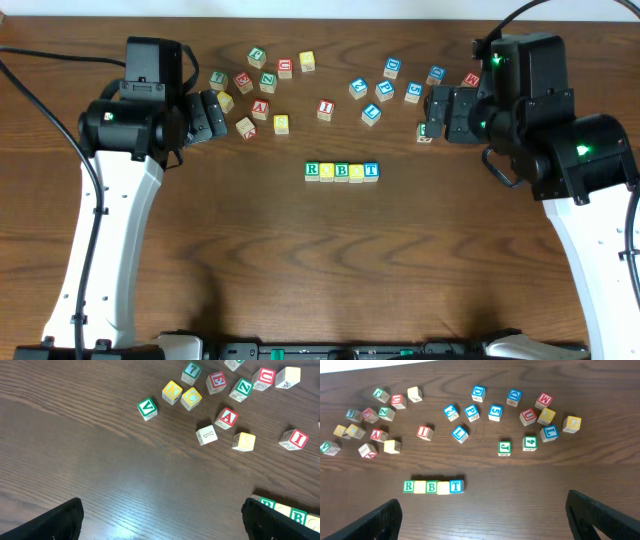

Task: Spell out ROBOT

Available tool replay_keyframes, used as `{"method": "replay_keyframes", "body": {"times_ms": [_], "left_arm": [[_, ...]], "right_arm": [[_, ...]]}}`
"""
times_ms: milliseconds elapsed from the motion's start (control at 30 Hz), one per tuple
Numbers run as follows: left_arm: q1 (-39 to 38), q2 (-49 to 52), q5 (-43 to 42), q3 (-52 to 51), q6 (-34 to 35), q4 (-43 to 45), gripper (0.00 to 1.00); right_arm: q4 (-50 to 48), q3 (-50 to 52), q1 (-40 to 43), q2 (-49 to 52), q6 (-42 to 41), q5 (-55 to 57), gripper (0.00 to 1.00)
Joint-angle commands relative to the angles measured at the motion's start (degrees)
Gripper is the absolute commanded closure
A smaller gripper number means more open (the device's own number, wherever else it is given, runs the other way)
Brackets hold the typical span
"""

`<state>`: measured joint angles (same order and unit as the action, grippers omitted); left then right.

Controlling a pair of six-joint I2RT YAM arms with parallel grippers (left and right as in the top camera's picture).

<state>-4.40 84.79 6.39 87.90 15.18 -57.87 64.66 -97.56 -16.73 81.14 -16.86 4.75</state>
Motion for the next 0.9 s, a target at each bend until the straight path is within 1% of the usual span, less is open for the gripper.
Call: {"method": "replay_keyframes", "body": {"times_ms": [0,200,267,367,533,700,867], "left_arm": [[0.0,0.2,0.7,1.2,0.1,-0.1,0.00],[0.0,0.2,0.7,1.2,0.1,-0.1,0.00],[0.0,0.2,0.7,1.2,0.1,-0.1,0.00],[0.0,0.2,0.7,1.2,0.1,-0.1,0.00],[0.0,0.2,0.7,1.2,0.1,-0.1,0.00],[0.0,0.2,0.7,1.2,0.1,-0.1,0.00],[0.0,0.2,0.7,1.2,0.1,-0.1,0.00]], "right_arm": [[0.1,-1.0,0.6,-0.5,1.1,2.1,0.01],[-0.8,-0.6,0.7,-0.8,1.1,5.6,0.01],[-2.6,0.3,0.9,-1.6,1.2,8.0,0.01],[-6.5,3.2,1.4,-3.6,2.4,8.8,0.01],[-20.2,15.8,3.8,-11.6,4.3,7.8,0.01],[-36.9,34.5,8.1,-24.3,7.5,4.6,0.01],[-48.7,52.1,10.8,-38.6,7.5,3.8,0.01]]}}
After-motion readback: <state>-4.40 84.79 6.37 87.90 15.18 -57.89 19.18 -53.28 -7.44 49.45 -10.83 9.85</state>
